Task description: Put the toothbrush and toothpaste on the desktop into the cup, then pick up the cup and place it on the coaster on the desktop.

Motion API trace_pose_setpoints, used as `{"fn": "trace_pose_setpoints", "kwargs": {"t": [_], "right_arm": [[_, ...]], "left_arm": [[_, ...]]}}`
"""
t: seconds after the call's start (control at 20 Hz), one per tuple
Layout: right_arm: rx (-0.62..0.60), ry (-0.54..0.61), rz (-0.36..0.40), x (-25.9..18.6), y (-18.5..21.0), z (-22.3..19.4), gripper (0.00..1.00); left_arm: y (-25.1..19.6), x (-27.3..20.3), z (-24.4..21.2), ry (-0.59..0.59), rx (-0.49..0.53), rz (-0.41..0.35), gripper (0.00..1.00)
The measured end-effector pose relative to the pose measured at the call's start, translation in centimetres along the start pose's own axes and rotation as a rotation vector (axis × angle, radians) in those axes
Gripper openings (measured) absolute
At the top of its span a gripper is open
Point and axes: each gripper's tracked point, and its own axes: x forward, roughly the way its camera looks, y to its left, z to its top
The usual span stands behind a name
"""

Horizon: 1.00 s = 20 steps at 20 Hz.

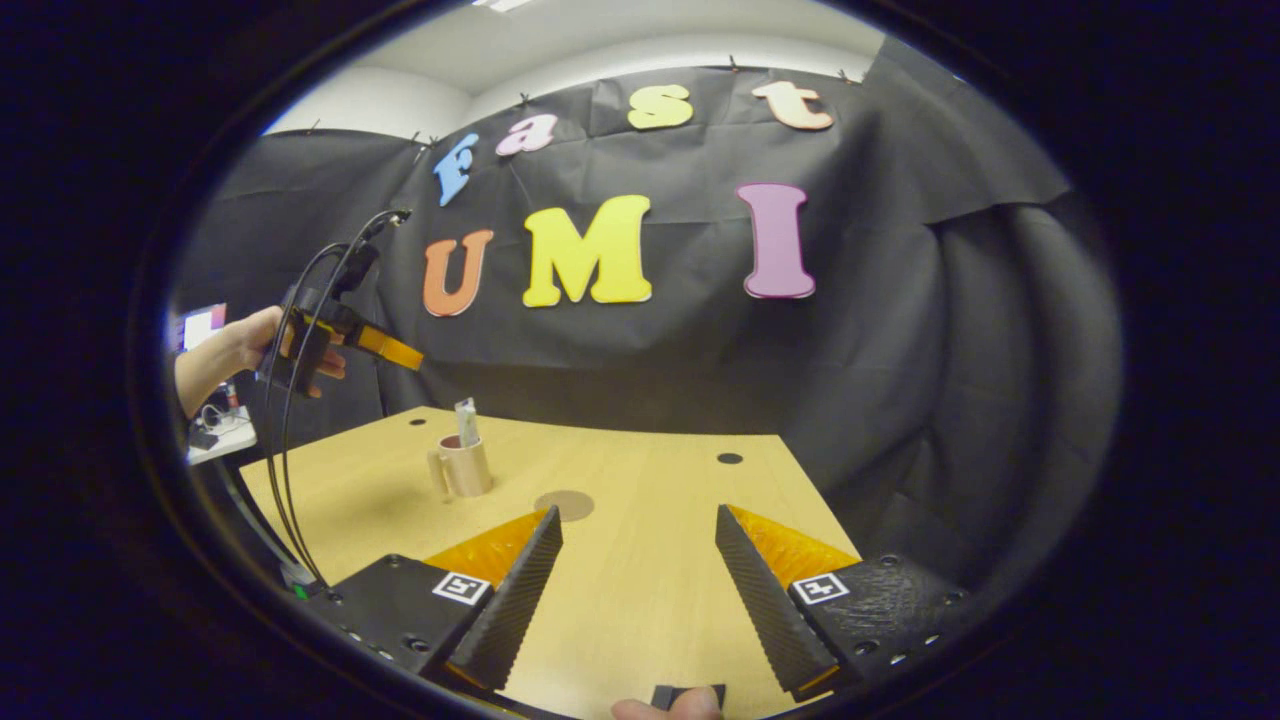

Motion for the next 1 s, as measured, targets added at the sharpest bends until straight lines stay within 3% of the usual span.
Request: {"fn": "trace_pose_setpoints", "kwargs": {"t": [0.1,0.15,0.25,0.35,0.4,0.55,0.8,1.0], "right_arm": [[-0.001,0.009,-0.029,-0.7,-1.7,-0.5,0.93],[0.008,0.012,-0.036,-0.8,-2.2,-0.7,0.94],[0.047,0.022,-0.025,-1.0,-2.4,-1.2,0.94],[0.07,0.026,-0.012,-0.9,-2.3,-1.8,0.94],[0.067,0.029,-0.009,-0.8,-2.2,-2.2,0.94],[0.025,0.033,0.004,-1.1,-1.9,-2.9,0.94],[0.052,0.034,0.041,-1.3,-1.0,-3.2,0.95],[0.091,0.028,0.023,-1.2,-2.0,-3.2,0.95]], "left_arm": [[-0.7,1.1,-1.1,0.1,0.108,-0.001,0.97],[-2.0,1.4,-2.6,0.174,0.115,-0.039,0.97],[-4.4,2.6,-6.3,0.322,0.067,-0.119,0.97],[-6.3,2.9,-9.3,0.464,-0.055,-0.166,0.98],[-6.5,3.3,-9.9,0.497,-0.086,-0.157,0.98],[-6.1,3.6,-11.3,0.577,-0.043,-0.117,0.99],[-8.8,2.8,-12.9,0.693,-0.023,-0.138,0.98],[-11.1,3.3,-14.2,0.756,-0.047,-0.135,0.99]]}}
